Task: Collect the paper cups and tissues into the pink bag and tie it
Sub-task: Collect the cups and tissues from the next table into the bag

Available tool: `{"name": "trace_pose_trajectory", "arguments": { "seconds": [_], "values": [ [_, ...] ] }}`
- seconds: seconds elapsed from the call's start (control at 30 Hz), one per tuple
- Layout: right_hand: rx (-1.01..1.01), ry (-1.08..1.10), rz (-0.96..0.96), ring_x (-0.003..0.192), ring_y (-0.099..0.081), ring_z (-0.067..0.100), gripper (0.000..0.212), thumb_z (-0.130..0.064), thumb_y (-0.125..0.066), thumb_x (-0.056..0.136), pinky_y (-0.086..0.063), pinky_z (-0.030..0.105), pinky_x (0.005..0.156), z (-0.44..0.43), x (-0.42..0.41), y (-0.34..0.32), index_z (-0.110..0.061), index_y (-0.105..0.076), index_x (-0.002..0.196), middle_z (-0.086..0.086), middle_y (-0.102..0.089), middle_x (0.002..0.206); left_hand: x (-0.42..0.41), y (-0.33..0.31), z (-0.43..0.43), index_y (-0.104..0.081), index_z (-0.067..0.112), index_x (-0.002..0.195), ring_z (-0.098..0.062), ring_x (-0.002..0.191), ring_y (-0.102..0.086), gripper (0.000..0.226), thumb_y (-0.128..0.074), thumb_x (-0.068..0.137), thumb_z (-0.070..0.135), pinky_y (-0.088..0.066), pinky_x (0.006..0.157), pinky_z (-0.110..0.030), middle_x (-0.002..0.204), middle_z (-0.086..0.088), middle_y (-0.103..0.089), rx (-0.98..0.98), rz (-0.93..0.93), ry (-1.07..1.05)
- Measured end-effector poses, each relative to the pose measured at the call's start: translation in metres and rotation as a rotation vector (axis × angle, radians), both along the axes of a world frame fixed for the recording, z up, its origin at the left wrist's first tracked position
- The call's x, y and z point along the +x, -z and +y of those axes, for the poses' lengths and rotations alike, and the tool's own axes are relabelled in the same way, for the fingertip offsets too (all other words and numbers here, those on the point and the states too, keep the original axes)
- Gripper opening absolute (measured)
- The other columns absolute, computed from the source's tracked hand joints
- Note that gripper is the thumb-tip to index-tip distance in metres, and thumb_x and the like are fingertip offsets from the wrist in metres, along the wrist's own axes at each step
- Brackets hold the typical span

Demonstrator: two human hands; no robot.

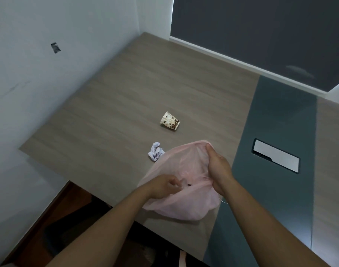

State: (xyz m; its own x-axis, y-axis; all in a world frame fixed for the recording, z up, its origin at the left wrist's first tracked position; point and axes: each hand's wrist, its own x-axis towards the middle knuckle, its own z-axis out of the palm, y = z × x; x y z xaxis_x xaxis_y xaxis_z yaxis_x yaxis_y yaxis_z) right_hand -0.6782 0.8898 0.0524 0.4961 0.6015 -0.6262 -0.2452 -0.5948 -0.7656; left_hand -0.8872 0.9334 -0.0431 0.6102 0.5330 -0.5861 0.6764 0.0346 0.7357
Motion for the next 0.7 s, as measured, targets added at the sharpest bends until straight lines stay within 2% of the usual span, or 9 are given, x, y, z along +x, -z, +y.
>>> {"name": "trace_pose_trajectory", "arguments": {
  "seconds": [0.07,0.13,0.23,0.3,0.37,0.43,0.5,0.6,0.7],
  "values": [
    [0.013,0.001,-0.006,0.07,-0.081,0.013,0.035,-0.066,-0.056,0.104,-0.064,0.031,0.062,0.004,0.002,0.001,-0.055,-0.083,0.083,-0.013,-0.082,0.08,-0.001,-0.006,0.021,-0.079,0.009,0.109,-0.017,0.088,-0.071,0.021,-0.072,0.104,0.029,-0.057,0.081,-0.032,0.104,-0.003,-0.079,-0.051,0.006,-0.093],
    [0.014,0.01,-0.001,0.069,-0.08,0.012,0.033,-0.065,-0.056,0.104,-0.063,0.028,0.054,0.008,0.006,0.004,-0.057,-0.082,0.084,-0.012,-0.083,0.08,0.001,-0.014,0.044,-0.077,0.009,0.099,-0.017,0.072,-0.075,0.025,-0.062,0.108,0.026,-0.057,0.063,-0.029,0.094,-0.005,-0.083,-0.071,-0.04,-0.281],
    [0.009,0.033,0.042,0.071,-0.082,0.016,0.033,-0.062,-0.058,0.104,-0.063,0.031,0.054,0.014,0.012,0.01,-0.052,-0.084,0.087,-0.008,-0.084,0.084,0.004,-0.016,0.077,-0.073,0.012,0.084,-0.017,0.056,-0.069,0.033,-0.058,0.109,0.026,-0.053,0.056,-0.029,0.072,-0.004,-0.077,0.095,-0.066,-0.562],
    [0.018,0.036,0.062,0.073,-0.083,0.016,0.032,-0.063,-0.058,0.103,-0.065,0.033,0.061,0.017,0.016,0.015,-0.051,-0.085,0.088,-0.007,-0.085,0.086,0.004,-0.008,0.093,-0.073,0.009,0.088,-0.022,0.07,-0.069,0.025,-0.065,0.106,0.026,-0.054,0.063,-0.029,0.075,-0.002,-0.072,0.273,-0.015,-0.711],
    [0.013,0.034,0.054,0.077,-0.083,0.016,0.033,-0.063,-0.059,0.102,-0.067,0.036,0.072,0.018,0.021,0.023,-0.048,-0.086,0.09,-0.007,-0.086,0.088,0.006,0.001,0.104,-0.068,0.007,0.111,-0.028,0.096,-0.071,0.025,-0.075,0.1,0.028,-0.055,0.076,-0.024,0.097,-0.003,-0.072,0.339,0.05,-0.802],
    [-0.002,0.054,0.045,0.081,-0.084,0.02,0.037,-0.064,-0.063,0.1,-0.068,0.04,0.078,0.018,0.029,0.03,-0.039,-0.088,0.09,-0.006,-0.086,0.089,0.014,0.009,0.109,-0.051,0.008,0.142,-0.039,0.122,-0.065,0.064,-0.083,0.094,0.038,-0.054,0.102,-0.038,0.137,-0.017,-0.058,0.206,0.152,-0.843],
    [-0.023,0.068,0.039,0.087,-0.084,0.026,0.041,-0.068,-0.066,0.094,-0.069,0.046,0.083,0.019,0.035,0.033,-0.032,-0.087,0.092,-0.006,-0.086,0.089,0.016,0.017,0.11,-0.035,0.012,0.157,-0.044,0.138,-0.055,0.089,-0.085,0.091,0.046,-0.047,0.116,-0.046,0.157,-0.025,-0.039,0.064,0.289,-0.85],
    [-0.041,0.082,0.044,0.095,-0.083,0.027,0.05,-0.072,-0.069,0.087,-0.068,0.051,0.092,0.019,0.045,0.037,-0.027,-0.086,0.101,-0.005,-0.086,0.091,0.014,0.031,0.106,-0.037,0.014,0.161,-0.041,0.146,-0.049,0.086,-0.081,0.094,0.048,-0.043,0.121,-0.044,0.16,-0.025,-0.042,-0.017,0.343,-0.769],
    [-0.049,0.095,0.048,0.095,-0.084,0.027,0.05,-0.07,-0.071,0.089,-0.068,0.051,0.092,0.017,0.054,0.041,-0.024,-0.085,0.103,-0.002,-0.087,0.096,0.011,0.038,0.106,-0.057,0.01,0.15,-0.036,0.139,-0.061,0.06,-0.073,0.101,0.041,-0.048,0.116,-0.042,0.151,-0.019,-0.06,-0.011,0.302,-0.68]
  ]
}}
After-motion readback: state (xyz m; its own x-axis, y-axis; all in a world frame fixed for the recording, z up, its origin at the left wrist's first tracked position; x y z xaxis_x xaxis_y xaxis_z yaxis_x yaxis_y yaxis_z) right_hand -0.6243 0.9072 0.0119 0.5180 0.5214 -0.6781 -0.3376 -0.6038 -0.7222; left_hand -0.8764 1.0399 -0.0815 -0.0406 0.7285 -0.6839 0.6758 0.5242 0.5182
